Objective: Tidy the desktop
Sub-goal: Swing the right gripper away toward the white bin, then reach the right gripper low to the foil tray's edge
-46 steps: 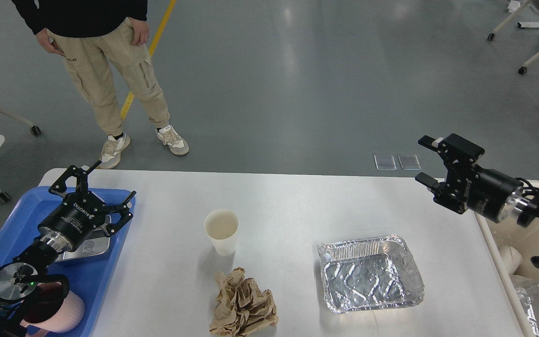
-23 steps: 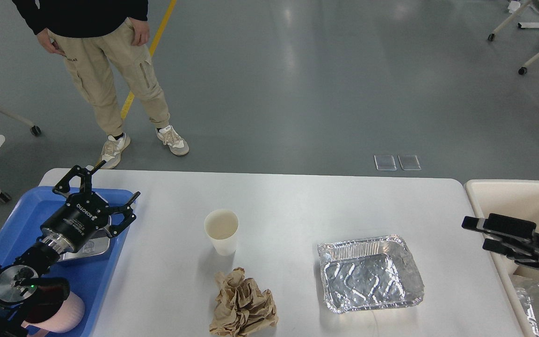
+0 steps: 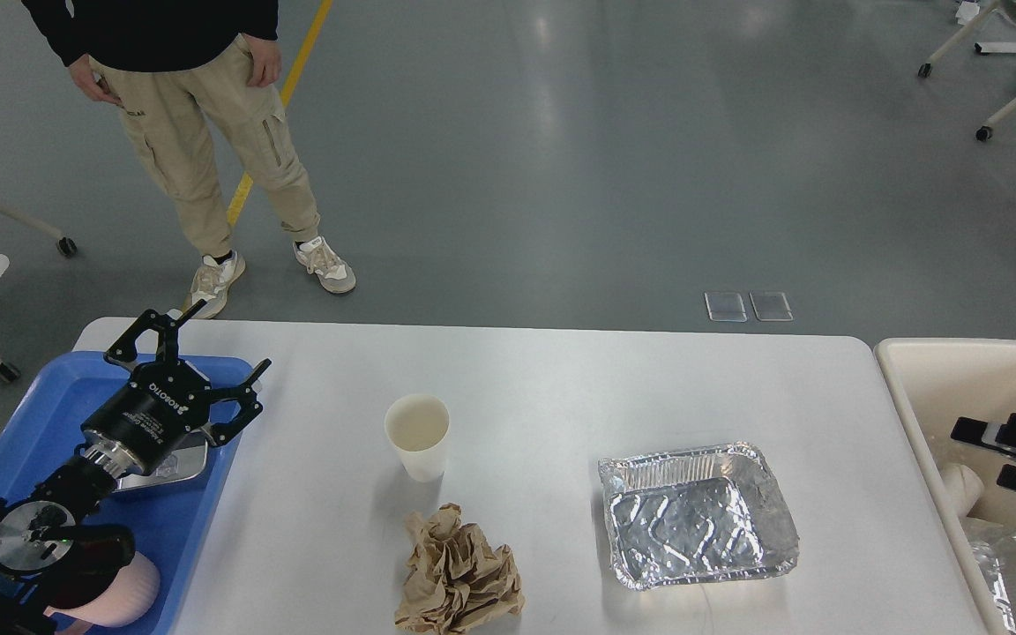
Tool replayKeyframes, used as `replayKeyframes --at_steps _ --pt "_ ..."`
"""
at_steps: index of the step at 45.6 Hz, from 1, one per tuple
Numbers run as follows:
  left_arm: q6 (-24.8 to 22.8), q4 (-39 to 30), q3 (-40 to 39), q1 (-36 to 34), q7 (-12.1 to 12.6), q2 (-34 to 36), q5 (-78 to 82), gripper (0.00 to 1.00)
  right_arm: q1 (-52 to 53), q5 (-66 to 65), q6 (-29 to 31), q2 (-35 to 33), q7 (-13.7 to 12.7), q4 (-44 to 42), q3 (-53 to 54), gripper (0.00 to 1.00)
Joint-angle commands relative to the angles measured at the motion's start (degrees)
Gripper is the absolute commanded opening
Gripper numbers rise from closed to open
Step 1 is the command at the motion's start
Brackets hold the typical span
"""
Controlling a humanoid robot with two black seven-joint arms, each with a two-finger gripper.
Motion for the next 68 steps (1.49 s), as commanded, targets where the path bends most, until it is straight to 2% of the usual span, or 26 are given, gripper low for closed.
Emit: replayKeyframes --at_steps 1,15,22,28,33,46,68 --pt "0.03 0.04 0.00 0.04 0.00 -0.26 0.00 0.98 0.03 0.06 -3.09 0.81 -0.43 -0.05 -0.38 1.00" --pt "-0.23 0.04 -0.09 0.48 -0.09 0.10 0.00 0.98 0.03 -1.25 -3.45 7.66 0.80 -1.89 -0.38 1.00" --pt "-0.24 0.04 -0.17 0.48 -0.09 0.36 0.00 0.98 -0.41 -9.94 -3.45 12.58 5.19 -7.16 -0.73 1.00" --pt "-1.73 0.04 -0.70 0.57 -0.17 0.80 0.00 0.98 -0.24 -23.30 -3.62 17.94 11.16 -13.49 -0.90 1.00" --pt "-2.26 0.04 -1.14 1.88 -0.18 1.06 0.00 0.98 0.20 -26.74 -3.62 22.24 12.93 -17.45 -0.99 1.00" --pt "-5.16 0.04 -4.13 5.49 -0.35 2.12 0.00 0.98 0.47 -26.92 -3.10 34.81 13.37 -32.74 -3.01 1.00" --pt "-6.39 0.04 -4.30 5.75 -0.35 2.56 0.00 0.98 0.64 -27.01 -3.10 40.88 13.37 -38.20 -7.49 1.00"
